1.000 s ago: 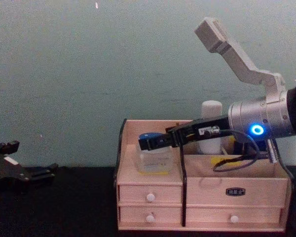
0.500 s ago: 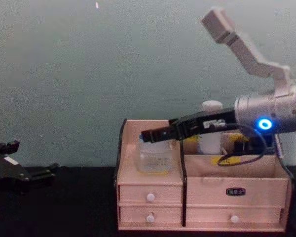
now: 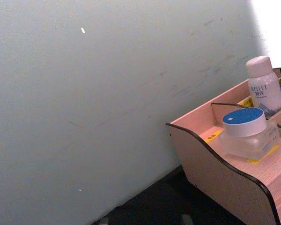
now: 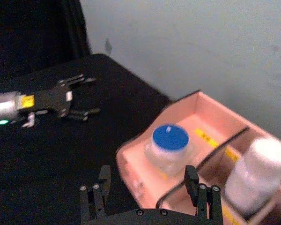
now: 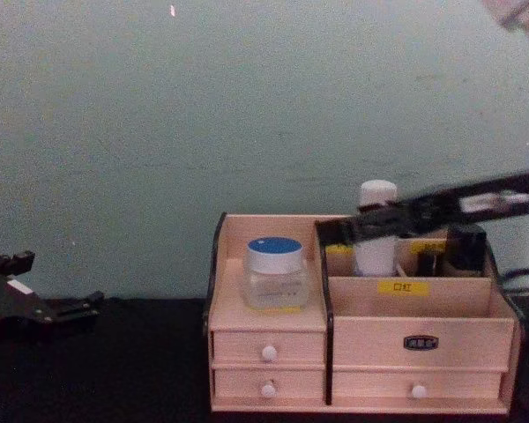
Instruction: Pick up the facial cleanser and watermelon frost from the table and place them into the tiered storage box.
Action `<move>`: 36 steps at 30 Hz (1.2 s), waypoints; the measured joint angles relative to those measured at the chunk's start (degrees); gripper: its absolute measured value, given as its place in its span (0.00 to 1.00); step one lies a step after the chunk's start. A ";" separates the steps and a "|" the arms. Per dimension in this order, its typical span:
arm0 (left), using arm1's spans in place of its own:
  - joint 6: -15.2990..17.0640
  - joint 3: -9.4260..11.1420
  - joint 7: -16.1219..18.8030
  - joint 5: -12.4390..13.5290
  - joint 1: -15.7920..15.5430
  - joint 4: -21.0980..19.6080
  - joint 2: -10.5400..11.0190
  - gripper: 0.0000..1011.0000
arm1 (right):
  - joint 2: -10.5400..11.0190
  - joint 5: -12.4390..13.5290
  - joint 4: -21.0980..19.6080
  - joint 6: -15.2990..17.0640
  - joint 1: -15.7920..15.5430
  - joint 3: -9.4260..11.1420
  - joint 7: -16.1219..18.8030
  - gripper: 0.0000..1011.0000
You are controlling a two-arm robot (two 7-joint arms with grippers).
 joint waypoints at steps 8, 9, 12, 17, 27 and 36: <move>0.00 0.00 0.00 0.00 0.01 0.01 0.00 0.99 | 7.72 4.48 -8.40 3.27 -7.44 4.91 -2.20 0.99; 0.00 0.00 0.00 0.00 0.00 0.00 0.00 0.99 | 8.34 4.76 -9.25 3.38 -8.43 5.67 -3.39 0.99; 0.00 0.00 0.00 0.00 0.01 0.01 0.00 0.99 | 10.32 5.54 -12.58 3.44 -12.70 9.18 -8.74 0.99; 0.00 0.00 0.00 0.00 0.01 0.00 0.00 0.99 | 10.43 4.55 -15.21 2.62 -18.29 14.16 -20.88 0.99; 0.00 0.00 0.00 0.00 0.00 0.00 0.00 0.99 | 3.94 -3.55 -12.80 1.36 -22.45 17.95 -40.58 0.99; 0.00 0.00 0.00 0.00 0.00 0.00 0.00 0.99 | 0.34 -8.98 -8.07 -1.01 -22.86 16.75 -46.45 0.99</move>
